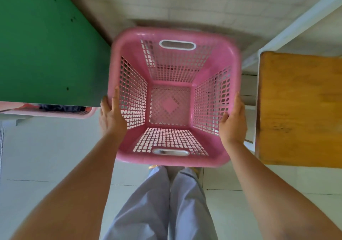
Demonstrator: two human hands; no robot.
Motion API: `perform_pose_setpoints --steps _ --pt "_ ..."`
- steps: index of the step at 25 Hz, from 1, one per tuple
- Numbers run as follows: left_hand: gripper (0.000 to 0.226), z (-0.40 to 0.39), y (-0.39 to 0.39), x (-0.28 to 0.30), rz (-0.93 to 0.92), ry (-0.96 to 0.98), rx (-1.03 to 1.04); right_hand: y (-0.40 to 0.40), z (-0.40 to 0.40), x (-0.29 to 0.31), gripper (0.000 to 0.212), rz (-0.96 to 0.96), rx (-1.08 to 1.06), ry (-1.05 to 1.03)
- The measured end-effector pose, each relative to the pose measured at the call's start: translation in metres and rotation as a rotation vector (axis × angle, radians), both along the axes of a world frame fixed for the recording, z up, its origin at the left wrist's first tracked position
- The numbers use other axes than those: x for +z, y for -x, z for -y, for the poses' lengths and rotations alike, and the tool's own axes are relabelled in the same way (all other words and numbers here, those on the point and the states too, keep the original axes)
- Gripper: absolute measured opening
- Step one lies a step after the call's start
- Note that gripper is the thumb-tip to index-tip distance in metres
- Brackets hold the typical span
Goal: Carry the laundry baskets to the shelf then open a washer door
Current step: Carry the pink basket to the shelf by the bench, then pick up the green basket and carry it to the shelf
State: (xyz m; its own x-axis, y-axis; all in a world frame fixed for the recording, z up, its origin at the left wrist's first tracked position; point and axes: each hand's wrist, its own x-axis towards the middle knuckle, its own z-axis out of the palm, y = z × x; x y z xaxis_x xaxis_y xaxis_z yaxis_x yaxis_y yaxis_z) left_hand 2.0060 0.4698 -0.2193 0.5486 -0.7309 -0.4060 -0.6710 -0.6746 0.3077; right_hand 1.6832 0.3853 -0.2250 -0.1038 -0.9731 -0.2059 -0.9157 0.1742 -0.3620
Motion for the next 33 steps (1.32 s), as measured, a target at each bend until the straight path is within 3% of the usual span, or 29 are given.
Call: perform_pose_setpoints --steps 6,10,19,27,33 --pt "0.083 -0.005 0.011 0.031 0.012 -0.177 -0.082 0.005 -0.014 0.035 0.077 -0.173 0.177 -0.129" --pt "0.058 -0.013 0.025 0.079 -0.008 -0.266 -0.278 0.01 -0.036 0.094 0.065 -0.191 0.232 -0.131" --pt "0.052 -0.02 0.11 0.212 0.087 -0.165 -0.655 0.086 -0.15 0.227 0.059 -0.151 0.057 -0.212" --pt "0.047 -0.003 0.275 0.286 0.127 -0.015 -1.107 0.221 -0.239 0.284 0.058 -0.104 -0.257 -0.208" --pt "0.05 -0.036 0.458 0.314 0.125 0.009 -1.303 0.374 -0.319 0.308 0.057 -0.092 -0.472 -0.181"
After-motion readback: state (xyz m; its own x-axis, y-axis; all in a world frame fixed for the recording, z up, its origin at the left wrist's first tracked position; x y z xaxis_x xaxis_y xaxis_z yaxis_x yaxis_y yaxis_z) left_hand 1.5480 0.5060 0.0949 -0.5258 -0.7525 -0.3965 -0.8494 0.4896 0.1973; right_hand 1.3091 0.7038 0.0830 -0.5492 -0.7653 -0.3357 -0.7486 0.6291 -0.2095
